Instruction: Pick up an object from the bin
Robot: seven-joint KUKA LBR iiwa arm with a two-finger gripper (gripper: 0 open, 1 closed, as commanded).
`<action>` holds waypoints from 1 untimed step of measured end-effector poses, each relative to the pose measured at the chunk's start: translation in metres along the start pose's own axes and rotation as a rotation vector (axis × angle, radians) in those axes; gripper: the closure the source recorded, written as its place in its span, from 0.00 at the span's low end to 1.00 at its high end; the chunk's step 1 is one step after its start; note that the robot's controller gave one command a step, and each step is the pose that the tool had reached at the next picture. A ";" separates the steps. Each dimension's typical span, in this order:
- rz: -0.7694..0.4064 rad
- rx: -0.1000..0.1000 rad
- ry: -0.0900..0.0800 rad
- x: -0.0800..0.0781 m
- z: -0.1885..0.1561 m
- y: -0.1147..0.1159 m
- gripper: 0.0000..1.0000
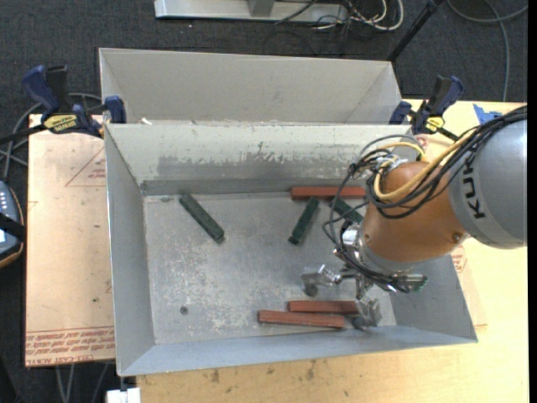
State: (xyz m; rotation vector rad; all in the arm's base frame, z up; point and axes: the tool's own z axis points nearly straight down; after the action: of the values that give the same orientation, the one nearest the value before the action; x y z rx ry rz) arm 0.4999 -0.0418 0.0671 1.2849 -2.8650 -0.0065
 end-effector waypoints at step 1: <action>0.003 0.010 -0.007 -0.002 -0.004 -0.004 1.00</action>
Offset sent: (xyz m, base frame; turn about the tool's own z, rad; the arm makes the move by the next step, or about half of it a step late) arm 0.0000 0.0000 0.0000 0.0000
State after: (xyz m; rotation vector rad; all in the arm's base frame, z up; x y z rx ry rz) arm 0.5037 -0.0429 0.0712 1.2847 -2.8768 0.0025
